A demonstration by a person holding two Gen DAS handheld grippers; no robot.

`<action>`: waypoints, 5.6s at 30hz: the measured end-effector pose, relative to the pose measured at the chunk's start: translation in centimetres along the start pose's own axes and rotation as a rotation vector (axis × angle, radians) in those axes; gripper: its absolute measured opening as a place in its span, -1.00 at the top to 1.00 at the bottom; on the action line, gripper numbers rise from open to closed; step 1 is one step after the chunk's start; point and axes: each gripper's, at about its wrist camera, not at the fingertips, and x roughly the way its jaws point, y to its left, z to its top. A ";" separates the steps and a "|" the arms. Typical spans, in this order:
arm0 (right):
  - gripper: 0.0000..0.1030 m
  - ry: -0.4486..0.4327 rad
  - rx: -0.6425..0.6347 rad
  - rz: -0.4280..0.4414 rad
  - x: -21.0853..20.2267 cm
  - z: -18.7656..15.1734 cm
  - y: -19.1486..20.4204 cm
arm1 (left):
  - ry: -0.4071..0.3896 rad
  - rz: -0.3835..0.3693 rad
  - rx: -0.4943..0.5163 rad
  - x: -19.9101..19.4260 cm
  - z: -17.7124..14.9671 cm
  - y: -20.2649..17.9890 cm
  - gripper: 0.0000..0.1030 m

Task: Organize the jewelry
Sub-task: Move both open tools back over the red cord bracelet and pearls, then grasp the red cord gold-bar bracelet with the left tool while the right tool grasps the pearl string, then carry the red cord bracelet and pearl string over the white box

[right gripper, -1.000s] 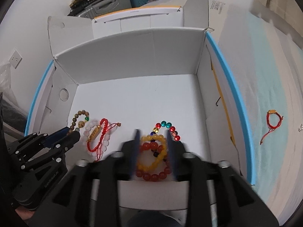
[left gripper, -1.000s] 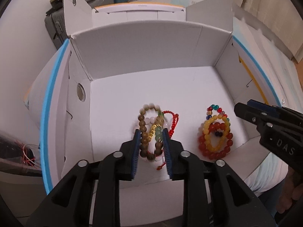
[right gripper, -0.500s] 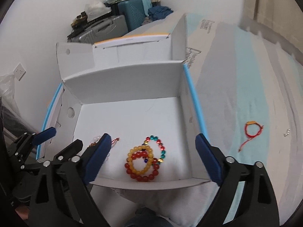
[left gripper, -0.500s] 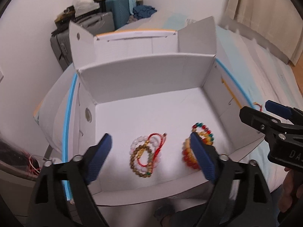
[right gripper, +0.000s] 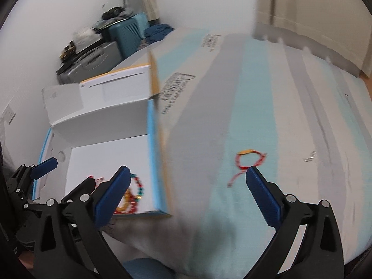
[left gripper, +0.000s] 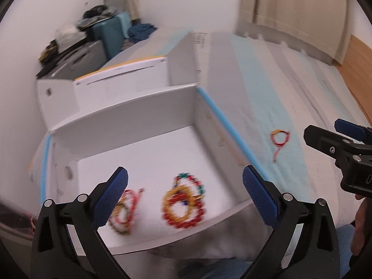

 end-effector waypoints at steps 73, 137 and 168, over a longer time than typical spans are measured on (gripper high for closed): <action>0.73 0.159 0.287 -0.220 19.2 -2.6 -32.0 | 0.130 -0.251 0.204 23.2 2.6 -22.4 0.66; 0.79 0.028 0.181 0.014 1.2 -0.1 -12.7 | 0.013 -0.142 0.087 2.0 2.6 -9.2 0.75; 0.79 0.098 -0.167 0.185 5.3 0.4 14.7 | 0.114 0.068 -0.175 1.1 -3.1 13.7 0.73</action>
